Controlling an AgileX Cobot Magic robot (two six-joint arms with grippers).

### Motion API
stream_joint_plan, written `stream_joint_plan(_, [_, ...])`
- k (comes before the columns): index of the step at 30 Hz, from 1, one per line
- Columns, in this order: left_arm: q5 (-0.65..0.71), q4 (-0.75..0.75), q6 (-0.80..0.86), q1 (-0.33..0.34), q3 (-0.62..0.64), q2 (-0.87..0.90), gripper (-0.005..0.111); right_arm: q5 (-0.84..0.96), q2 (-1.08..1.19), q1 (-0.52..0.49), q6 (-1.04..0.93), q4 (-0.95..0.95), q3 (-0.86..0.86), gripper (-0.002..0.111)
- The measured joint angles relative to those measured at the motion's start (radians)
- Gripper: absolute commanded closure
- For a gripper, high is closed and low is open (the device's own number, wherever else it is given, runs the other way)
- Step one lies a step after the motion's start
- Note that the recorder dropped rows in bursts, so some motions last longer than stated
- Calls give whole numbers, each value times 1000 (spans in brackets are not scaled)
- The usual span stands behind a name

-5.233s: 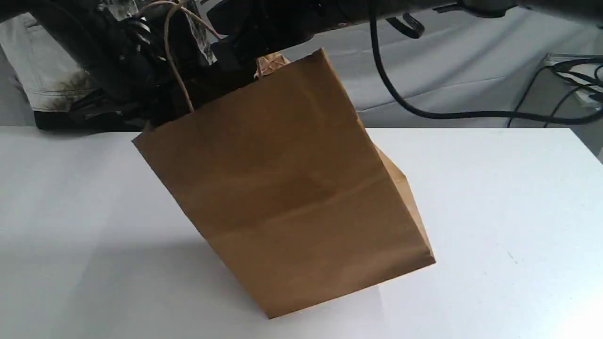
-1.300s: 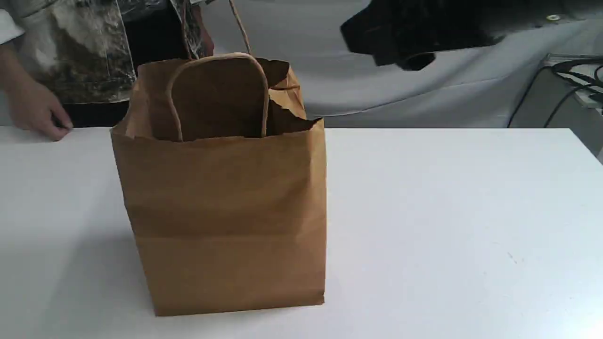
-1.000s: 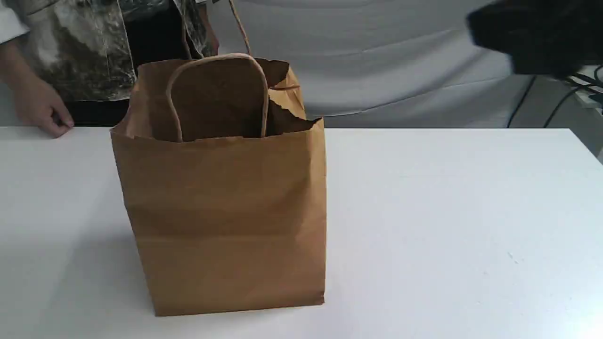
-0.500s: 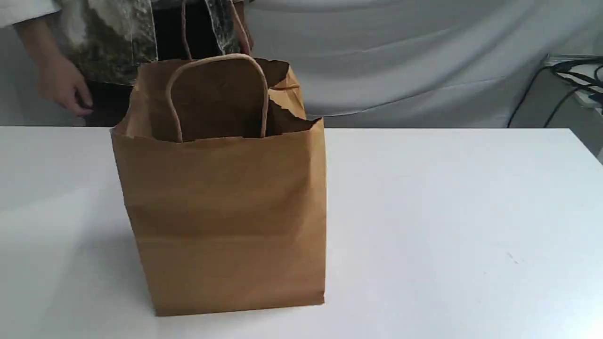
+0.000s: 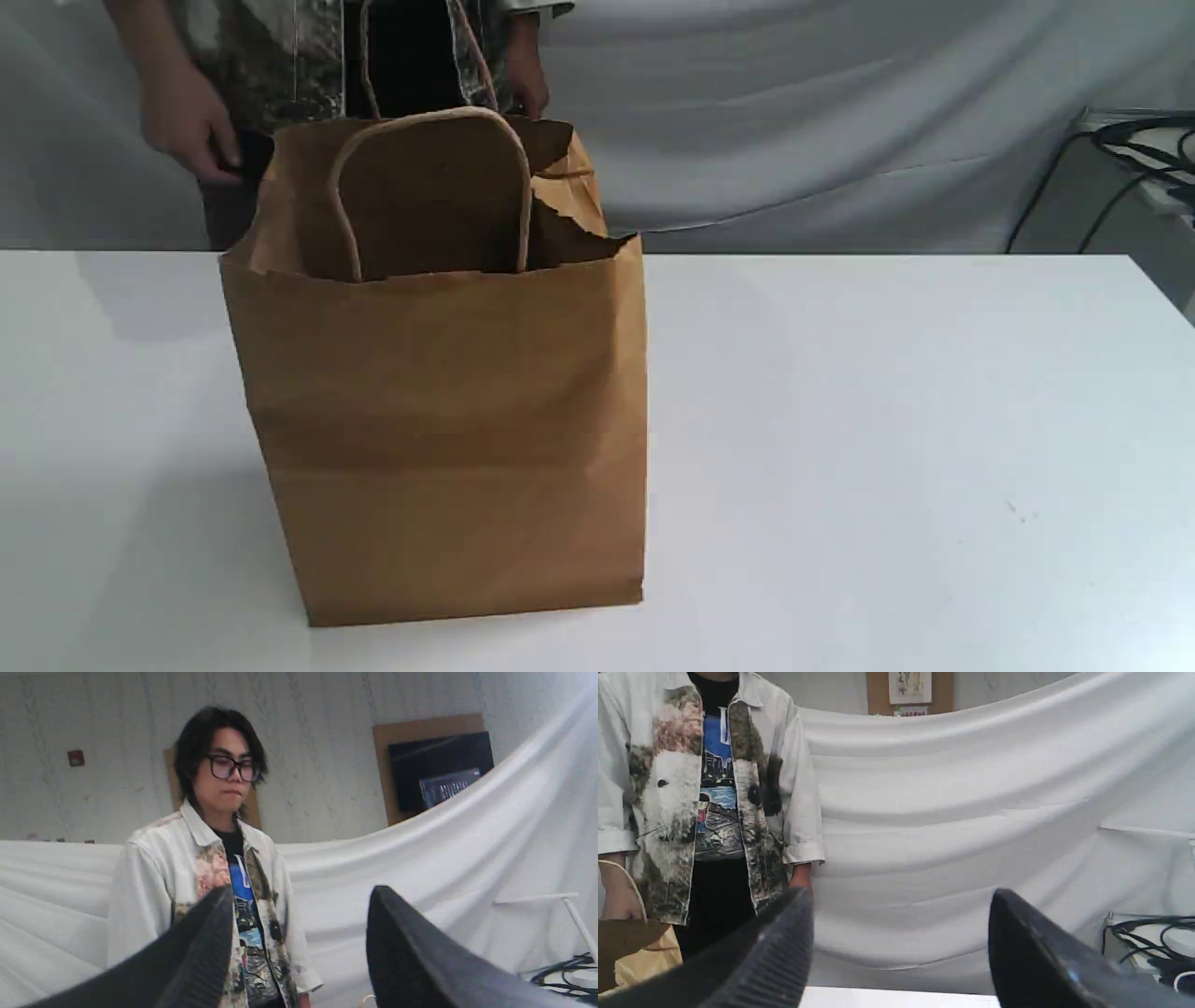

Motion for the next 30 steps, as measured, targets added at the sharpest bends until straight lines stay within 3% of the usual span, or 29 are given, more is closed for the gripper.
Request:
stream_joint_plan(21, [122,41,5,0,43,-41,61,10,-1,0,4,2,0,53])
stream_joint_plan(30, [122,162,56,0,43,-41,61,10,-1,0,4,2,0,53])
